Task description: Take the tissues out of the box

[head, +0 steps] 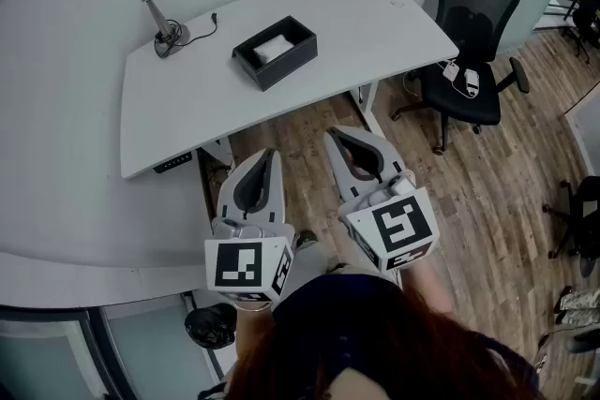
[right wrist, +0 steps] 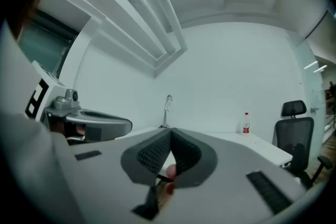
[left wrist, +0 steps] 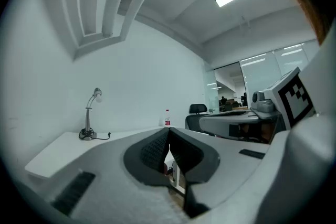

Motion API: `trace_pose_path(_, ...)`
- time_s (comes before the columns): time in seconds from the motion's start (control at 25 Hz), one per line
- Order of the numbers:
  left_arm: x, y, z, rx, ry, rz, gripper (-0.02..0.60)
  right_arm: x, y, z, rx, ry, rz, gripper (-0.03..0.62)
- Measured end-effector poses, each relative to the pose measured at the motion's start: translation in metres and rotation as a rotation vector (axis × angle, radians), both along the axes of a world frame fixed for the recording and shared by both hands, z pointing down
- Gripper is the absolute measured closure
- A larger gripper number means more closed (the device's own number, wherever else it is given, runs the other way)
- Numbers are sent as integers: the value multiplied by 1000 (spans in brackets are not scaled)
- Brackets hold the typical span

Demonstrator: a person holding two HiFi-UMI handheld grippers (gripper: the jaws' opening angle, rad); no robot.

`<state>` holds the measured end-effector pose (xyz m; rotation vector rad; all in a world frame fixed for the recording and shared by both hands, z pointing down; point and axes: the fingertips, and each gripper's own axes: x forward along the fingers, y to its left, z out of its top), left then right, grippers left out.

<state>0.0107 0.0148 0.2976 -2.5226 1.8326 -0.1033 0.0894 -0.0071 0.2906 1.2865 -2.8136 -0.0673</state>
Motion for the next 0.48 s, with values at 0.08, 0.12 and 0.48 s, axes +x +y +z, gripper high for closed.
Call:
trace_pose_path(0.08,0,3,-1,5,3,0,557,1,1,0,0,-1,2,576)
trace_pose_path(0.12,0,4,-1,6,5,0,557,1,2,0,-2,-5,2,576)
trace_pose_path(0.48,-13,-7,-1,11,12,-3,557,-6,-12,0,-13,-33,11,576)
